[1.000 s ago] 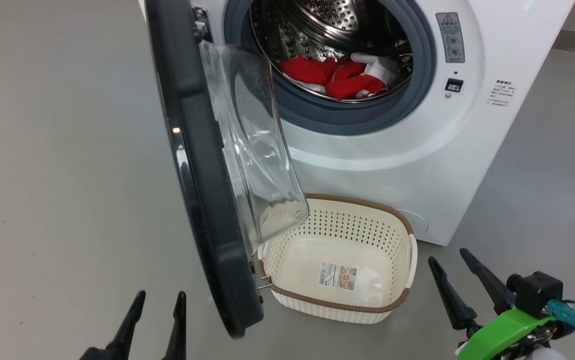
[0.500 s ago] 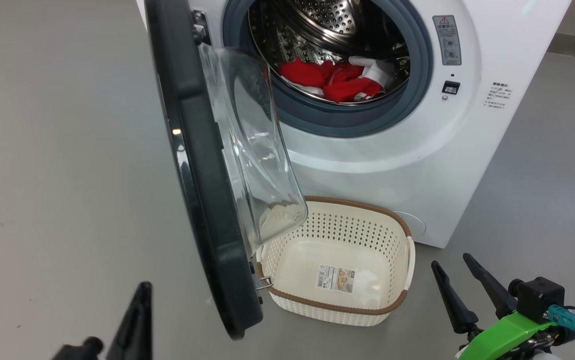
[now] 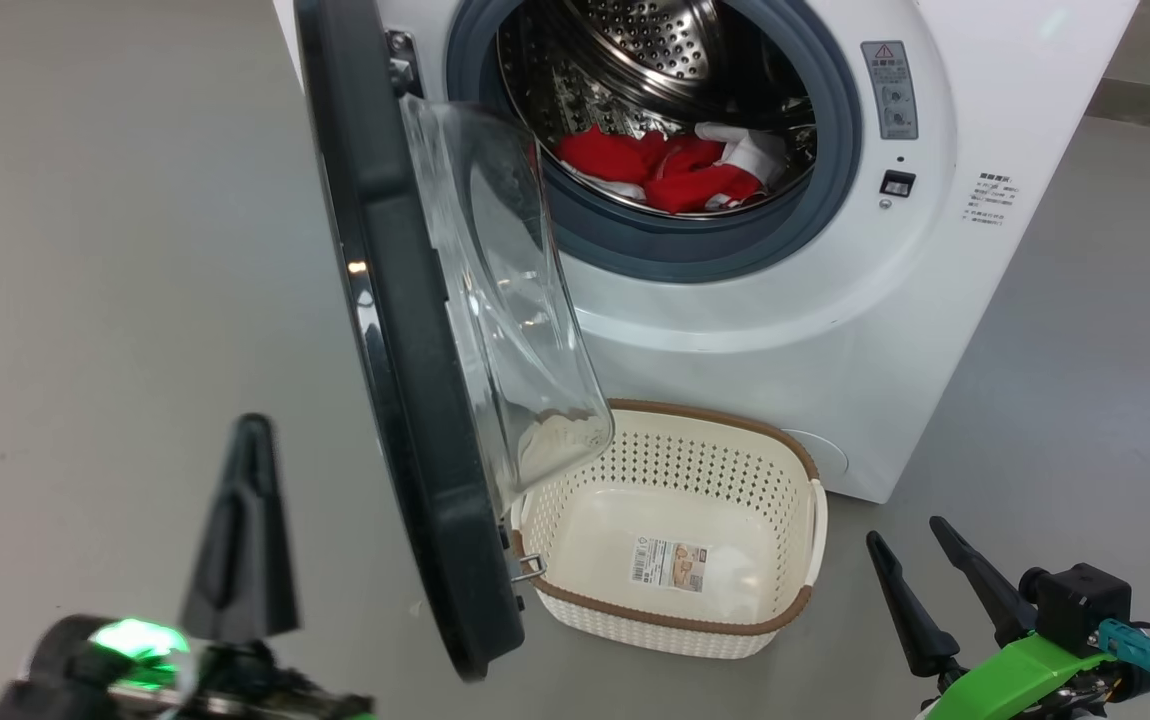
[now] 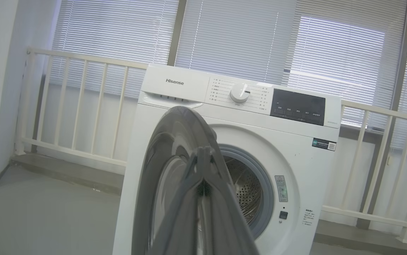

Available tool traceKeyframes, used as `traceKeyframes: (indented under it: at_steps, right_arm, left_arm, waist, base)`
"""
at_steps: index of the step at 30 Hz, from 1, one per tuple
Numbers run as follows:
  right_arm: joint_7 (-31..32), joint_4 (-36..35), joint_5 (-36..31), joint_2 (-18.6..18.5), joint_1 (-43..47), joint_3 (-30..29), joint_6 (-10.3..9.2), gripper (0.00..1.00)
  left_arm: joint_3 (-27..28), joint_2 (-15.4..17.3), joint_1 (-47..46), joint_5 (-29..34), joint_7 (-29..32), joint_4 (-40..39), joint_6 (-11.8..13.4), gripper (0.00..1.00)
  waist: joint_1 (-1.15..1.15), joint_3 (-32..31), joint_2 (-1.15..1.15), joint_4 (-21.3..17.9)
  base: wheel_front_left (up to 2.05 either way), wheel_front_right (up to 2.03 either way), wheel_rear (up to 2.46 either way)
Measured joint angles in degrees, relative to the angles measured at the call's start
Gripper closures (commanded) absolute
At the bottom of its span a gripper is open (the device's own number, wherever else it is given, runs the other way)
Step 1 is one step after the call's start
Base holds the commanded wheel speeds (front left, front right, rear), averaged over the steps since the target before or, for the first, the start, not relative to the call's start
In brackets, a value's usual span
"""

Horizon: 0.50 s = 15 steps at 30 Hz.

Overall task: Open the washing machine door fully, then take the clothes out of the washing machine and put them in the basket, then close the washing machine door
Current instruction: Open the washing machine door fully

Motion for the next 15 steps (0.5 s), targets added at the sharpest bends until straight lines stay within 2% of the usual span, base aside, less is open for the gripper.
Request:
traceKeyframes:
  at_steps: [7, 11, 15]
  right_arm:
    - [0.0, -0.1, 0.0, 0.2, 0.0, 0.0, 0.0, 0.0]
    - [0.0, -0.1, -0.1, 0.4, 0.0, 0.2, 0.0, 0.0]
    - [0.0, -0.1, -0.1, 0.5, 0.0, 0.4, 0.0, 0.0]
  left_arm:
    - [-13.4, 0.1, -0.6, -0.1, -0.1, -3.8, 0.2, 1.0]
    - [-19.8, 0.3, -0.6, -1.4, -0.1, -0.3, 0.1, 1.0]
    - [-23.5, 0.5, -0.6, -3.3, -0.1, 5.9, 0.1, 1.0]
  waist:
    - [0.0, 0.4, 0.0, -0.3]
    - [0.0, 0.7, 0.0, -0.6]
    - [0.0, 1.0, 0.0, -1.1]
  base:
    - [0.0, 0.0, 0.0]
    - [0.0, 0.0, 0.0]
    - [0.0, 0.0, 0.0]
